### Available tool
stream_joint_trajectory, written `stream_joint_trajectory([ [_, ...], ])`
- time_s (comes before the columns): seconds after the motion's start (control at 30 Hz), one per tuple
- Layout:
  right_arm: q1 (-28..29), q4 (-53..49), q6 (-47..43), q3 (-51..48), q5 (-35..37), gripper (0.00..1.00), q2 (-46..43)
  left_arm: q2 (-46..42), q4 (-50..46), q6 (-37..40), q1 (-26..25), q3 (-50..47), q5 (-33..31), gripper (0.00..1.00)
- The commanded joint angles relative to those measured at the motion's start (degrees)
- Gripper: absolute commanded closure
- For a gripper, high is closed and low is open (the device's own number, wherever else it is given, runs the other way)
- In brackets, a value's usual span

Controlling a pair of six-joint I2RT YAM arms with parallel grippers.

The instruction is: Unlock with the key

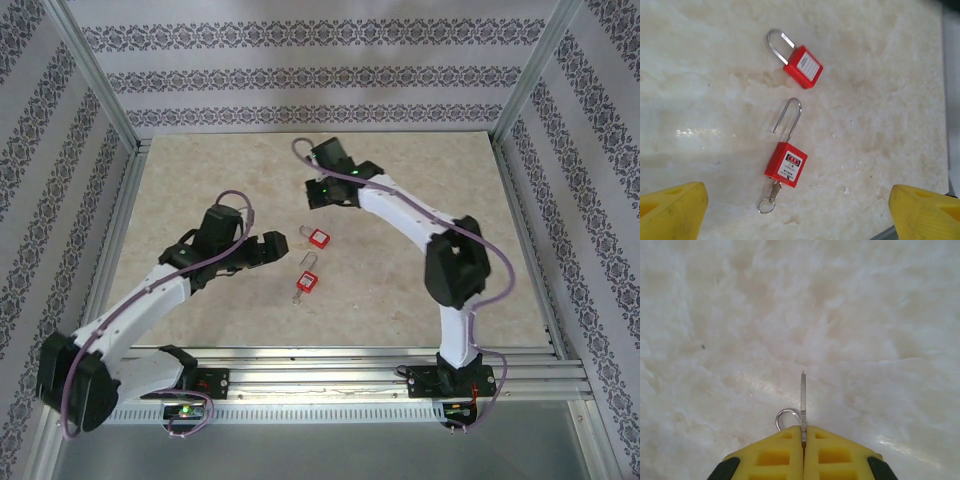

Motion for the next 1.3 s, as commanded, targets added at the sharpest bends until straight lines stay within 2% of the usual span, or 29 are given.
stream_joint_trajectory([
  [0.0,-2.11,0.91,1.83,-7.34,1.39,1.0,-7.31,7.7,4.8,-6.82,-1.03,2.91,1.83,0.08],
  [0.2,-2.37,3.48,1.74,-23.04,3.58,1.0,-22.21,20.82,15.31,-19.25,-1.28,7.07,9.43,0.07],
  [0.27,-2.44,4.65,2.7,-29.12,4.23,1.0,-27.81,23.31,18.92,-24.01,-2.02,8.14,9.65,0.05],
  [0.3,-2.43,5.07,3.05,-31.08,4.36,1.0,-29.54,24.27,18.42,-26.48,-2.36,9.03,8.72,0.01],
  [0.47,-2.4,7.04,5.44,-41.67,5.05,1.0,-40.89,30.98,-2.57,-30.35,-4.04,21.3,2.06,0.0],
  [0.53,-2.21,7.36,6.09,-44.08,5.03,1.0,-44.08,33.32,-8.71,-33.92,-4.34,24.9,0.06,0.0],
  [0.67,-1.41,7.16,6.75,-47.77,6.05,1.0,-49.29,41.24,-23.8,-35.32,-4.33,37.64,-2.65,0.0],
  [0.77,-0.79,6.74,6.99,-49.79,7.13,1.0,-52.04,46.45,-27.19,-37.28,-4.55,44.22,-1.91,0.0],
  [1.03,-0.61,6.39,8.03,-54.55,7.65,1.0,-57.57,58.1,-37.9,-38.79,-5.8,63.32,-5.36,0.03],
  [1.17,-0.65,6.77,8.45,-56.4,7.65,1.0,-59.49,62.05,-38.94,-40.24,-5.91,66.66,-5.6,0.1],
  [1.27,-0.61,6.57,8.56,-57.38,7.74,1.0,-60.65,64.73,-40.71,-40.66,-5.91,68.98,-5.79,0.1],
])
